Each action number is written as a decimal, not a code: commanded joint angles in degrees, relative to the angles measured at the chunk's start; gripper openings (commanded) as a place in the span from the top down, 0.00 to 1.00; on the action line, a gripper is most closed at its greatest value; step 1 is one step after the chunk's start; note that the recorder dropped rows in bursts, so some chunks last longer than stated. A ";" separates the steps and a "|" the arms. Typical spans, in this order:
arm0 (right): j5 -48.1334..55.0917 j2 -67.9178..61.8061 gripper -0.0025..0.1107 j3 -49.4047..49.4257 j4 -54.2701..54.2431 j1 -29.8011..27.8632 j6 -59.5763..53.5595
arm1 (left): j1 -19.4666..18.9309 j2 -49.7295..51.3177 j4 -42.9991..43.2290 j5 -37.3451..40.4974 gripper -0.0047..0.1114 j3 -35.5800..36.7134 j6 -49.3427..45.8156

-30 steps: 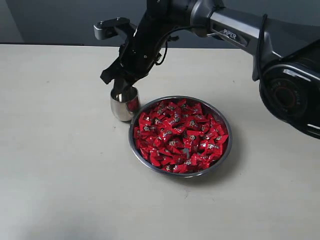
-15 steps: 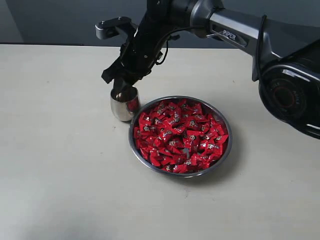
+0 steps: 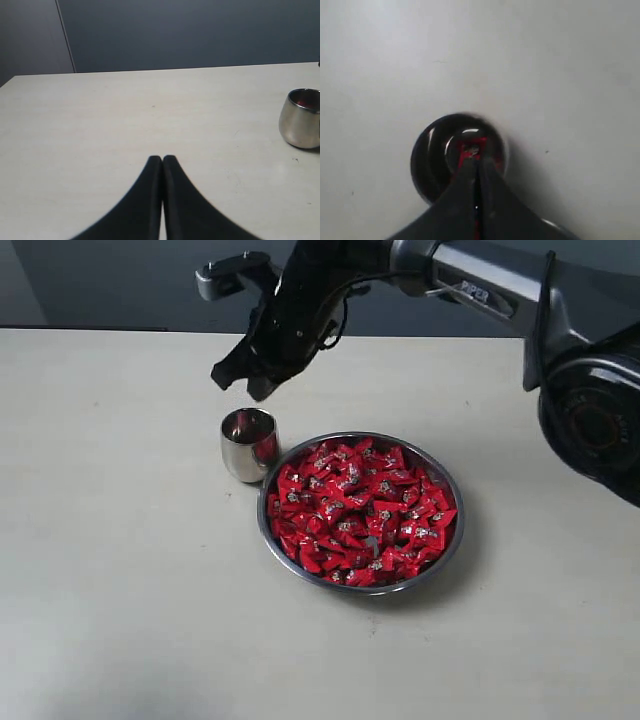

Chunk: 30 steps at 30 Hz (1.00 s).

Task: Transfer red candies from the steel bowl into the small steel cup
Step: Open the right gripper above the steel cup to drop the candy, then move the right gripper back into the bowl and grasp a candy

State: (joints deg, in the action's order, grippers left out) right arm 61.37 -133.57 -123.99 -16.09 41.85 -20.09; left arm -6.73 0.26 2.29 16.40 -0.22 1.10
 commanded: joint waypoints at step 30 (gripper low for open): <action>-27.44 36.62 0.98 62.48 0.21 -14.55 -0.93 | -0.03 -0.26 -0.08 -0.10 0.96 0.22 0.05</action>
State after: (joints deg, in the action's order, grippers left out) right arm 31.51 -97.11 -63.07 -16.53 27.75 -19.72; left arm -6.73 0.26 2.29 16.40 -0.22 1.10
